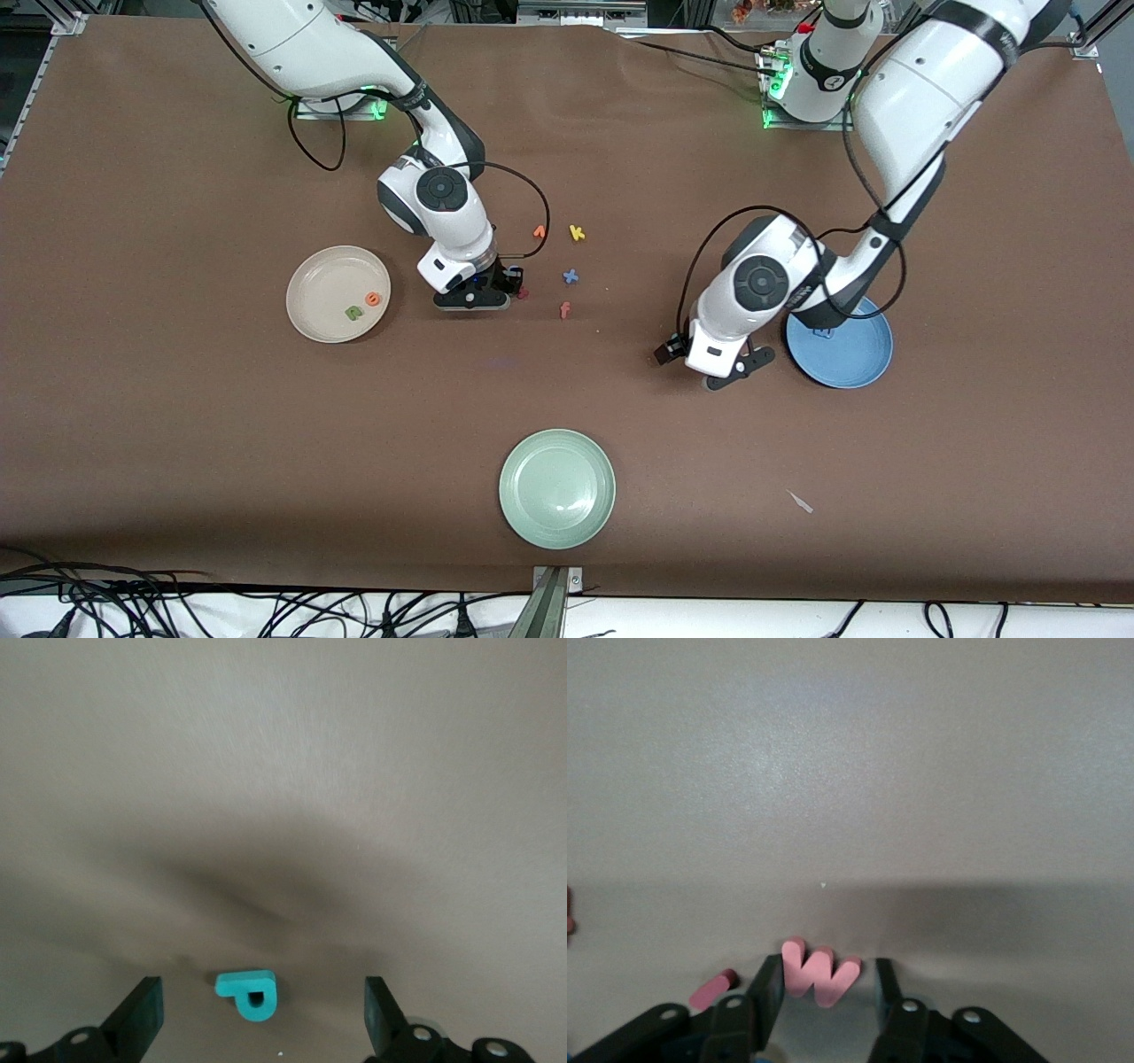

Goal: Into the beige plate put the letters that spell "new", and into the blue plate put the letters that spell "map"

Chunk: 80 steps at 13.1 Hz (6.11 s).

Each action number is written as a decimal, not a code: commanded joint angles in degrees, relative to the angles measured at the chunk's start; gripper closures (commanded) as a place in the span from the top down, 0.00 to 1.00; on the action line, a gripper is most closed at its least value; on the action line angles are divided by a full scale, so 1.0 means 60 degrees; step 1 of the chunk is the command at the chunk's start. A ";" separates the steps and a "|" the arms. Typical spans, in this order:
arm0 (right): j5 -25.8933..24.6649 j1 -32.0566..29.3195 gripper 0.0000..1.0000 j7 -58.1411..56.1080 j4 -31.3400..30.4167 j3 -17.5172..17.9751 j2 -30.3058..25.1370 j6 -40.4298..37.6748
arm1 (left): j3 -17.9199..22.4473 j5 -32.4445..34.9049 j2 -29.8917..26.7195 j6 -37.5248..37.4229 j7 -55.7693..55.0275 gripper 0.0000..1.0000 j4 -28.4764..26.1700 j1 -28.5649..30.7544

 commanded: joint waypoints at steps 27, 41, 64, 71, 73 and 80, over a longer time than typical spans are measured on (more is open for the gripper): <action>0.2800 -0.1916 1.00 -0.7184 -0.0297 -0.1655 -0.5253 -0.6397 | 0.0196 0.0674 0.0189 0.0021 -0.0253 0.36 -0.0469 -0.0291; 0.3784 -0.1725 1.00 -0.7697 0.3739 -0.3164 -0.5282 -1.0606 | 0.0094 0.0616 0.0043 -0.1615 -0.0165 0.28 0.0408 -0.0247; 0.3404 -0.1769 1.00 -0.7639 0.4779 -0.3134 -0.4652 -1.0958 | 0.0328 0.0089 -0.0631 -0.7096 0.8856 1.00 0.2488 0.3122; 0.3183 -0.1740 1.00 -0.7639 0.4779 -0.3119 -0.4608 -1.0958 | 0.0211 0.0088 -0.0646 -0.8693 0.9312 1.00 0.3851 0.3649; 0.3183 -0.1740 1.00 -0.7639 0.4779 -0.3120 -0.4593 -1.0958 | 0.0240 0.0088 -0.0718 -0.8958 0.9298 1.00 0.4130 0.3664; 0.3169 -0.1754 1.00 -0.7639 0.4779 -0.3120 -0.4593 -1.0958 | 0.0444 -0.1036 -0.1988 -0.8958 0.9312 1.00 0.4073 0.3841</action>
